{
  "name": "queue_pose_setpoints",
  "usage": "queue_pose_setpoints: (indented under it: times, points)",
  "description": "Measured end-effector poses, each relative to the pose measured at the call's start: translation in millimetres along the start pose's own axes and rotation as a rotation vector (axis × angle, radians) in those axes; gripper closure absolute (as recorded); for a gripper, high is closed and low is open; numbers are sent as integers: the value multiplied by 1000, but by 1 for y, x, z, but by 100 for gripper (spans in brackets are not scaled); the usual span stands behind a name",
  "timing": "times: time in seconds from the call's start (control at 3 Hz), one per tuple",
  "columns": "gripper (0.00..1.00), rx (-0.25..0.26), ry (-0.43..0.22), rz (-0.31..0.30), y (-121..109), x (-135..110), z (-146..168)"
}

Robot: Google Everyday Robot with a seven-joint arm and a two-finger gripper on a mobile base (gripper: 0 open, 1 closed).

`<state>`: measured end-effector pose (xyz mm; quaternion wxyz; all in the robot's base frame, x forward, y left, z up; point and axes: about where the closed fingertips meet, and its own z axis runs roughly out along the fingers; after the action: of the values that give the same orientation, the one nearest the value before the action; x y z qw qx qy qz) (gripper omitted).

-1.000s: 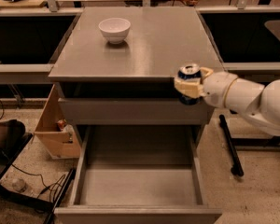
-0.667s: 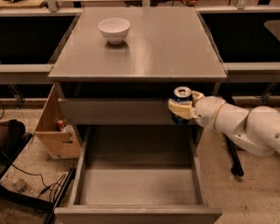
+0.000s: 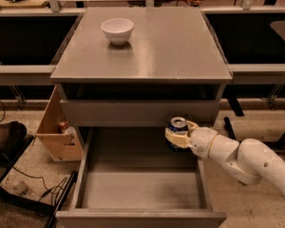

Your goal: Place pepsi can into middle drawer

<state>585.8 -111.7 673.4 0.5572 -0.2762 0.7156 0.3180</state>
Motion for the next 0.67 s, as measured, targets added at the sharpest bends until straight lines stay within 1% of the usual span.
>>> queue_pose_setpoints:
  times: [0.33,0.67]
  points:
    - [100,-2,0,4,1,2,1]
    - [100,-100,1,21,5,34,32]
